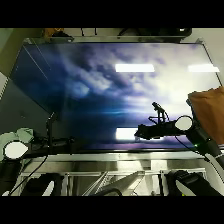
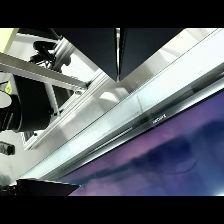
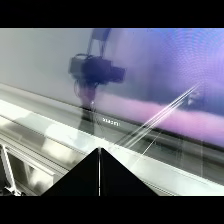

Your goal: Fold the shirts.

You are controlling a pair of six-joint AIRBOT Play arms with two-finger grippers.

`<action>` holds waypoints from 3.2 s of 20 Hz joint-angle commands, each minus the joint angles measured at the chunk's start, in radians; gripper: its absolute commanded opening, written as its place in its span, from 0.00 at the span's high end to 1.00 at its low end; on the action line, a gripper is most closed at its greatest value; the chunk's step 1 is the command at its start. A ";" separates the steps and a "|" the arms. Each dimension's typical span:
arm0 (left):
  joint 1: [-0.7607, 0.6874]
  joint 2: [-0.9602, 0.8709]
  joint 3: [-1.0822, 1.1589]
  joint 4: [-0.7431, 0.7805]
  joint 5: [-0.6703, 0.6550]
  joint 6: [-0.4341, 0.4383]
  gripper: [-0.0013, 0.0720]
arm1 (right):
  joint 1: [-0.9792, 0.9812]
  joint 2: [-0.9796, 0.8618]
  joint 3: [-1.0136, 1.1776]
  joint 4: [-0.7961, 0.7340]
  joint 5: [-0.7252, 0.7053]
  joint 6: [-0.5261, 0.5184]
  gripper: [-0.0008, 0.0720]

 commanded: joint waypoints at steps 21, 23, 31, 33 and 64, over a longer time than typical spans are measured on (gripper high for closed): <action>0.547 -0.225 0.320 1.017 -0.126 -0.270 0.06 | 0.001 0.002 0.000 0.003 0.002 0.000 0.96; 0.623 -0.317 0.294 1.023 -0.122 -0.270 0.06 | 0.001 0.000 0.000 0.003 0.002 0.000 0.96; 0.714 -0.638 0.229 1.155 0.078 -0.267 0.06 | 0.001 0.001 0.000 0.003 0.002 0.000 0.96; 0.711 -0.706 0.256 1.150 0.103 -0.275 0.10 | 0.001 0.001 0.000 0.003 0.002 0.000 0.96; 0.051 -0.575 0.693 0.447 -0.021 -0.264 0.03 | -0.135 -0.006 0.171 0.002 -0.025 -0.155 0.45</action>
